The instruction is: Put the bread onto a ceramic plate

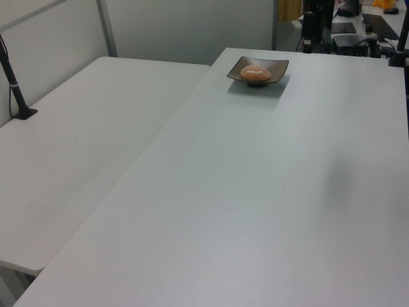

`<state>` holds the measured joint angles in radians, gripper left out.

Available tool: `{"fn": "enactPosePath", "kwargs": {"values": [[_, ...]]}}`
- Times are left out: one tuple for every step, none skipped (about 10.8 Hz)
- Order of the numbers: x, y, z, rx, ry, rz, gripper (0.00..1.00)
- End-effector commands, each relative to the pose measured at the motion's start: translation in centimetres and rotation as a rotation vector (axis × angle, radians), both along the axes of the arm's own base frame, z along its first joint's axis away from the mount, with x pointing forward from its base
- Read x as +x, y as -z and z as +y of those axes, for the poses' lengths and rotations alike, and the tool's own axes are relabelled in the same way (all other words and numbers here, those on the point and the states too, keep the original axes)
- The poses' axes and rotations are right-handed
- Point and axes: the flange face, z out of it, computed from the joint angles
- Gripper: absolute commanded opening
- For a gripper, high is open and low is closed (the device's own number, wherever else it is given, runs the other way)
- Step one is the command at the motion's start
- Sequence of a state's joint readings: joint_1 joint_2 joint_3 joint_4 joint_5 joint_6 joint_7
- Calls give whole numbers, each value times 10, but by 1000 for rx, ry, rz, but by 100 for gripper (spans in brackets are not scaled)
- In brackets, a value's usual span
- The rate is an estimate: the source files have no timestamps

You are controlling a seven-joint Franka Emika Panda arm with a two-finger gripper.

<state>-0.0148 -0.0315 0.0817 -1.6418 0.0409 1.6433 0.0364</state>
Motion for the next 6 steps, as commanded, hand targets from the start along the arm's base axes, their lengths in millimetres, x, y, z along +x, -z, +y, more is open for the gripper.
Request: {"fn": "enactPosePath", "kwargs": {"values": [[2,2,-2,-8,-97,-97,100],[2,2,-3,-8,-91,-94,100],[1,2,-3,-8,-88,-91,100],[2,1,-4,-8,-88,-94,100],[2,1,-5,-8,-88,-94,100],[2,2,-4,-8,-91,-94,100]]}}
